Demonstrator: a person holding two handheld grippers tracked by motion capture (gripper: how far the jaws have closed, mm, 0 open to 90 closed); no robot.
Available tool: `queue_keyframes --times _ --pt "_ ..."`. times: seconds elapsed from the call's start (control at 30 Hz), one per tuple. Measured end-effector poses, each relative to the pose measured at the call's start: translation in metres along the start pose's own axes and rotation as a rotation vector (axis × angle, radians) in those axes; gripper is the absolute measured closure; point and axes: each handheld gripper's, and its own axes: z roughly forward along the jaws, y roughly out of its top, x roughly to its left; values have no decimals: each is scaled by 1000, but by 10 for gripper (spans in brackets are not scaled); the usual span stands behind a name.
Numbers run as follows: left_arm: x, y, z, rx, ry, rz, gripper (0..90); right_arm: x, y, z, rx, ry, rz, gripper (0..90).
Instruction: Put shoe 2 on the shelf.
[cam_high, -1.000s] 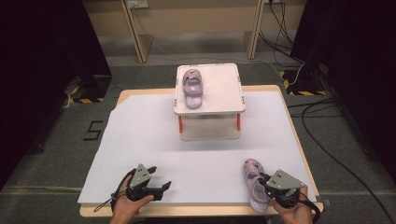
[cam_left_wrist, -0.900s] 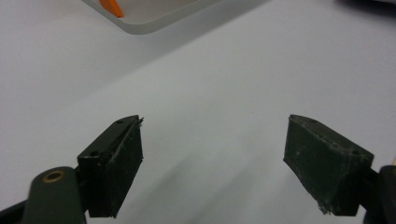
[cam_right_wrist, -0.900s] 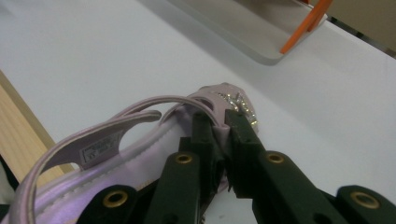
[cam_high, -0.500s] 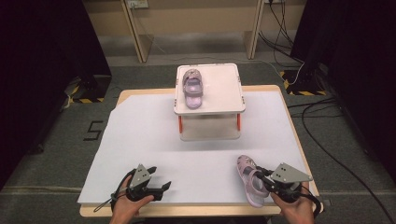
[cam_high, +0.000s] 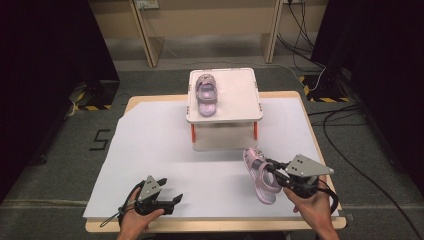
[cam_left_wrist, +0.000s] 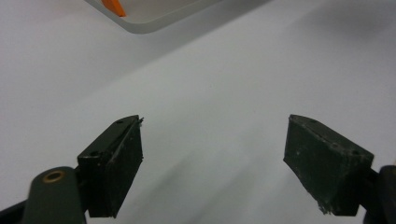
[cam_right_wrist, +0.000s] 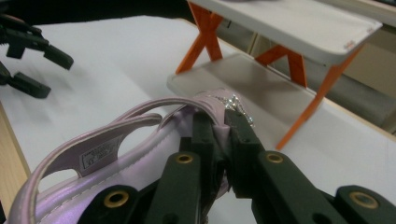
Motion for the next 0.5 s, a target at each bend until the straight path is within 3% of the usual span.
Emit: queue_keyframes --times 0.23,0.5 --pt "0 0 0 -3 -2 1 188 1 28 4 -43 30 -14 840" --pt "0 0 0 -2 -2 1 188 -4 56 9 -89 31 -30 840"
